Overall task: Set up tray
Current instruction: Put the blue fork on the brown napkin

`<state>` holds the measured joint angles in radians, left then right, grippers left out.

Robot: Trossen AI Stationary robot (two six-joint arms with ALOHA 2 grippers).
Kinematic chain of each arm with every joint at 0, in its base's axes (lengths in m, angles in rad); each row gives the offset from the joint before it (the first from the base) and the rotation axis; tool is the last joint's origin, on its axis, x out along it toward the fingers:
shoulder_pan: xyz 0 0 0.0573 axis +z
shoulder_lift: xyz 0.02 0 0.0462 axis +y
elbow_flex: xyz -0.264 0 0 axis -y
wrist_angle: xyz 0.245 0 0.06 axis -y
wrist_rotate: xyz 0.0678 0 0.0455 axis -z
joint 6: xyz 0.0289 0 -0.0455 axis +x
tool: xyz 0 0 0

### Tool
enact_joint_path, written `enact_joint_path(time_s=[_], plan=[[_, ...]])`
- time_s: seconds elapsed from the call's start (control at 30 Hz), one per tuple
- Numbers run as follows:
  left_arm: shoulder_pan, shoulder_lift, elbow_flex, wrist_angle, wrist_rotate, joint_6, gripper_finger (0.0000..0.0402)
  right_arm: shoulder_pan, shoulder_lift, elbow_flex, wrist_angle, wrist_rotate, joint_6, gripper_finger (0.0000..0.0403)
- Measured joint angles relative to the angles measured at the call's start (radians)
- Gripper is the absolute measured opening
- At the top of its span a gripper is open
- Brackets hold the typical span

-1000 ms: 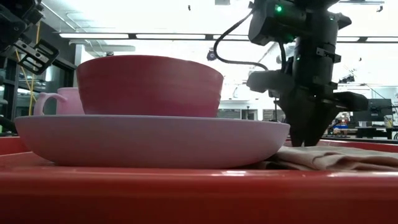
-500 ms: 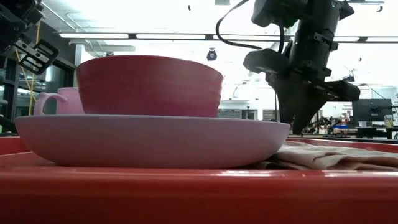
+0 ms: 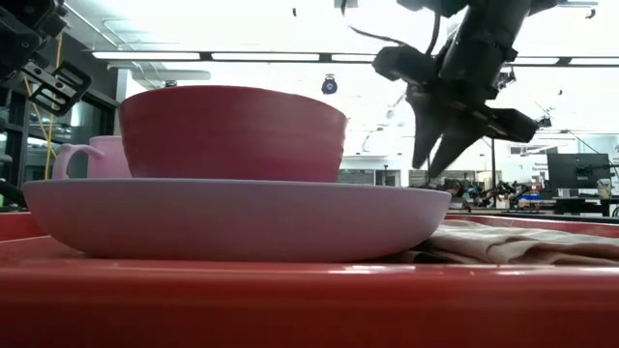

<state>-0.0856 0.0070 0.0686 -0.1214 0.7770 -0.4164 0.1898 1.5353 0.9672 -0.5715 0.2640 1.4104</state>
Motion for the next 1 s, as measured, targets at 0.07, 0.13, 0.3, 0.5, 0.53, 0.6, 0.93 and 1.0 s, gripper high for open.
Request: enact_joint_path(time_s=[0.07,0.13,0.3,0.5,0.53,0.6,0.93,1.0], plan=[[0.000,0.000,-0.001,0.007,-0.008,0.000,0.0074,0.000,-0.009,0.000,0.013,0.026,-0.011,0.0078],[0.000,0.000,-0.002,0.011,-0.026,-0.013,0.0074,-0.004,-0.019,0.000,0.027,0.051,-0.029,0.0078],[0.000,0.000,-0.002,0.014,-0.087,-0.051,0.0074,-0.034,-0.032,0.000,0.086,0.056,-0.118,0.0078],[0.000,0.000,-0.002,0.015,-0.160,-0.087,0.0074,-0.080,-0.032,0.000,0.186,0.037,-0.226,0.0078],[0.000,0.000,-0.002,0.015,-0.164,-0.087,0.0074,-0.088,-0.032,0.000,0.201,0.032,-0.242,0.0078],[0.000,0.000,-0.002,0.016,-0.167,-0.095,0.0074,-0.104,-0.032,0.000,0.223,0.018,-0.275,0.0078],[0.000,0.000,-0.002,0.017,-0.318,-0.614,0.0074,-0.182,-0.032,0.000,0.256,-0.058,-0.365,0.0078],[0.000,0.000,-0.002,0.017,-0.322,-0.648,0.0074,-0.195,-0.032,0.000,0.255,-0.070,-0.365,0.0078]])
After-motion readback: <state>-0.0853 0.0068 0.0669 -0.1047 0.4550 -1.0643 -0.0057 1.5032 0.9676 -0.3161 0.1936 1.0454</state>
